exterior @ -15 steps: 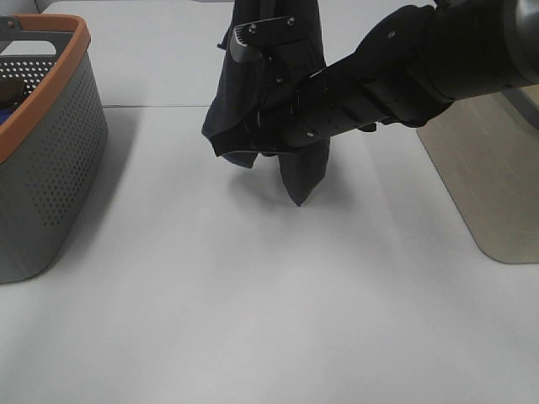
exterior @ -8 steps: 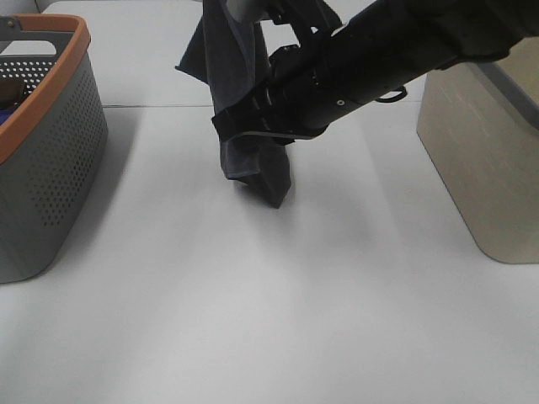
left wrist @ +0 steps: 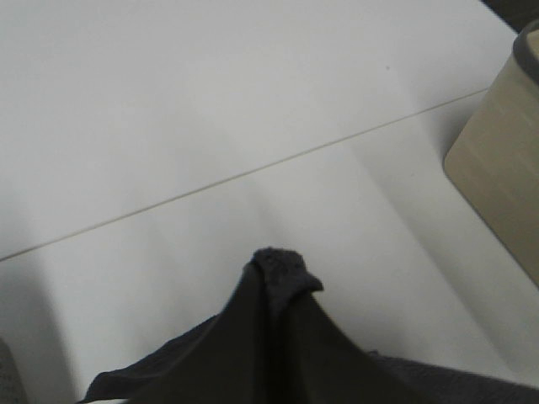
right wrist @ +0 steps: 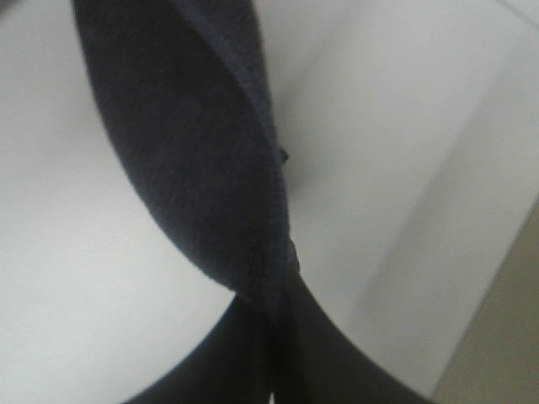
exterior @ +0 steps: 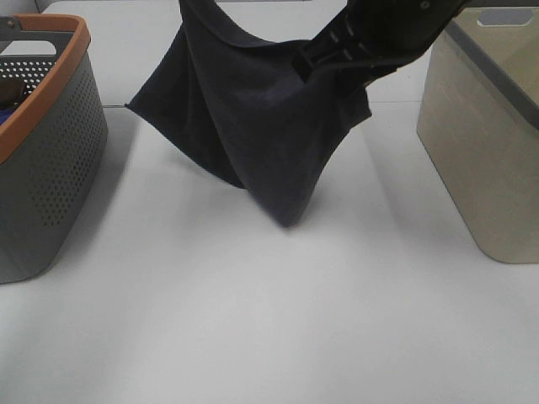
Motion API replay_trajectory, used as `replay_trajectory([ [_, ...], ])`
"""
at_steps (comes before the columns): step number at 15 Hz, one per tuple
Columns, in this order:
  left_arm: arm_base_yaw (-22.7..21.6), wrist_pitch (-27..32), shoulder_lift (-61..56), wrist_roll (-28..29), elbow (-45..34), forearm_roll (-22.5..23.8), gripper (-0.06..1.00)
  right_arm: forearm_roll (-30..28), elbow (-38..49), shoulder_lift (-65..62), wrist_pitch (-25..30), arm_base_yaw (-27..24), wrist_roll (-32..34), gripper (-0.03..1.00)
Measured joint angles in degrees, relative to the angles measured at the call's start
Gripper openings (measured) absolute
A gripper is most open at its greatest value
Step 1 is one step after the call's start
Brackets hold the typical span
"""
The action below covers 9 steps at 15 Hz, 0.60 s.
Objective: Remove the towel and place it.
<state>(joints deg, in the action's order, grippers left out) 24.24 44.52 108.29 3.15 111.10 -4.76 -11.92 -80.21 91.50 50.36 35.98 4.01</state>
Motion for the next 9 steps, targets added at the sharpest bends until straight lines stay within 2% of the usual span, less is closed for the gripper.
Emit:
replay_trajectory([
  [2,0.0,2.5,0.0,2.2,0.0,3.9,0.00,-6.8,-4.1,0.0,1.0,0.0,3.1,0.00],
  [5,0.0,0.6,0.0,4.6,0.0,8.7,0.00,-13.3,-9.4,0.7,1.1,0.0,5.0,0.00],
  [7,0.0,-4.2,0.0,5.2,0.0,10.9,0.00,-19.6,-13.9,3.0,0.7,0.0,6.4,0.00],
  [9,0.0,-12.0,0.3,5.2,0.0,12.2,0.00,-28.4,-17.0,7.0,-1.5,0.0,10.6,0.00],
])
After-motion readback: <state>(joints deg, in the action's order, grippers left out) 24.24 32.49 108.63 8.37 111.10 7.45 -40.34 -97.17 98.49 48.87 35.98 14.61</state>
